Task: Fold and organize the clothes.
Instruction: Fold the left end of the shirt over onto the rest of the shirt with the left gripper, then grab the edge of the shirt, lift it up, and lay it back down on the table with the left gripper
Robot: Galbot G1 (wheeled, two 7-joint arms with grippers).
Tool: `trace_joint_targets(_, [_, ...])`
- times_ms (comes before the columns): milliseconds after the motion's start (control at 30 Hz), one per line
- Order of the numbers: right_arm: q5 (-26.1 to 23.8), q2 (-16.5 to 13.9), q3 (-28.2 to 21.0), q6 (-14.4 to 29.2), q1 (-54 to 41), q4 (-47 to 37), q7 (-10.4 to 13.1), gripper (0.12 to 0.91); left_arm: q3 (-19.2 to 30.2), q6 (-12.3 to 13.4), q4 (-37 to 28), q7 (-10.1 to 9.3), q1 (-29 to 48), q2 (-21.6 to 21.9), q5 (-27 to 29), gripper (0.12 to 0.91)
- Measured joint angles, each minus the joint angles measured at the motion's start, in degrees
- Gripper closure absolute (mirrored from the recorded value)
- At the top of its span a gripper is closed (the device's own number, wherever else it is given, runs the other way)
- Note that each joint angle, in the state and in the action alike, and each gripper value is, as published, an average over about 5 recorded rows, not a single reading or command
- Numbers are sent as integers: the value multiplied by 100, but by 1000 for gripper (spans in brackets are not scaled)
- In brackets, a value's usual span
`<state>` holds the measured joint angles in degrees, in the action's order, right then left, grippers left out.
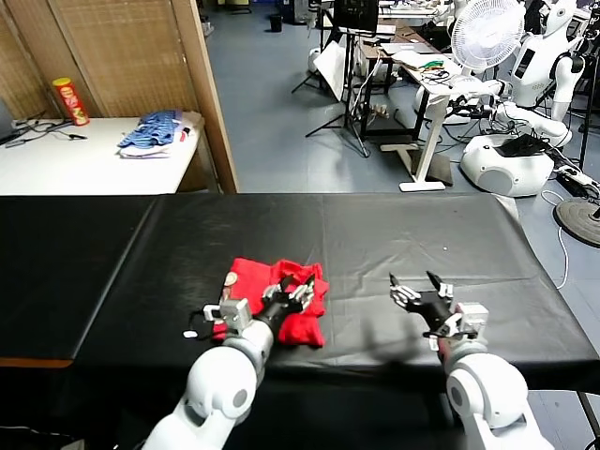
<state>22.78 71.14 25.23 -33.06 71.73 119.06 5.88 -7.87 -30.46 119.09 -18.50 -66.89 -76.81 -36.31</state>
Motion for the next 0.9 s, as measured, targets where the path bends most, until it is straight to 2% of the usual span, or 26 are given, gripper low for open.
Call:
trace_joint_targets(67, [-66,8,-305,33,-181,-140,-63,227,-112,84,70,76,-67,65,186,291])
trace_joint_targets(133, [-152,51,-651,62,-398,-293,-129,227,-271,180,112,130,-159,204,394,248])
trace_joint_targets(333, [-506,210,-1669,143,-1086,-820,-266,227,-929,341,26,154,-506,617,635,233])
trace_joint_targets(467, [-935,271,-2134,149,-1324,-1195,-202,227,-1319,334,-76,300,-708,670,628,232])
trace_joint_targets(700, [-2214,291,-2410,433,-1359,-1665,1,227,-1734,371,-255,492,-812,571,366,232])
trace_joint_targets(800, [-2200,349,-2409,627,-1344,-1707,150,227,-1849,420,-345,572,-812,535,102,232])
trace_joint_targets(900, [-1868,382,-2327,840,-1300,-1609,328,227,-1950,481,-449,644,-807,496,-241,232])
